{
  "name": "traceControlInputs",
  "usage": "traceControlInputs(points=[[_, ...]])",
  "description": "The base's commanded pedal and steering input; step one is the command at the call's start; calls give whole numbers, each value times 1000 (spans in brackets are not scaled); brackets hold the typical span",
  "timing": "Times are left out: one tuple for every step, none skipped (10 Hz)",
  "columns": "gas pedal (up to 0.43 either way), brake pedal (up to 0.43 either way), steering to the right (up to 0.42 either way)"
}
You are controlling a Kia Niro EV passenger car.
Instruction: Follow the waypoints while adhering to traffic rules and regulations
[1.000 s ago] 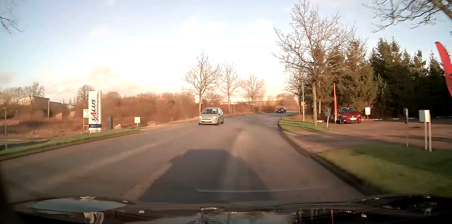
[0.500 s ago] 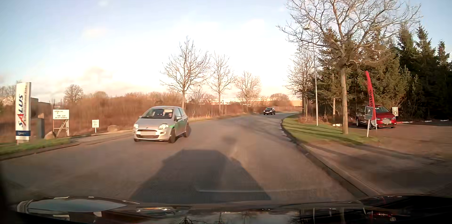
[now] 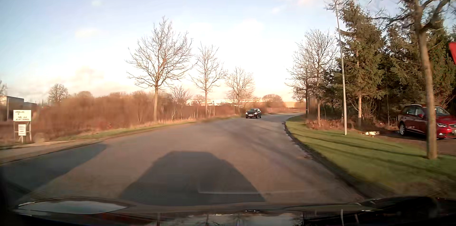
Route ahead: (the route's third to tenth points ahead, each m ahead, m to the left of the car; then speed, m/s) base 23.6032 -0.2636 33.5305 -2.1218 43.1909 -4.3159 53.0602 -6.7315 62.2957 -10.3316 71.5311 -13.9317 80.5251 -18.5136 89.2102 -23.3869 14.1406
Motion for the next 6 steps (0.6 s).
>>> traceControlInputs(points=[[169,0,29],[169,0,29],[177,0,29],[177,0,29],[177,0,29],[177,0,29]])
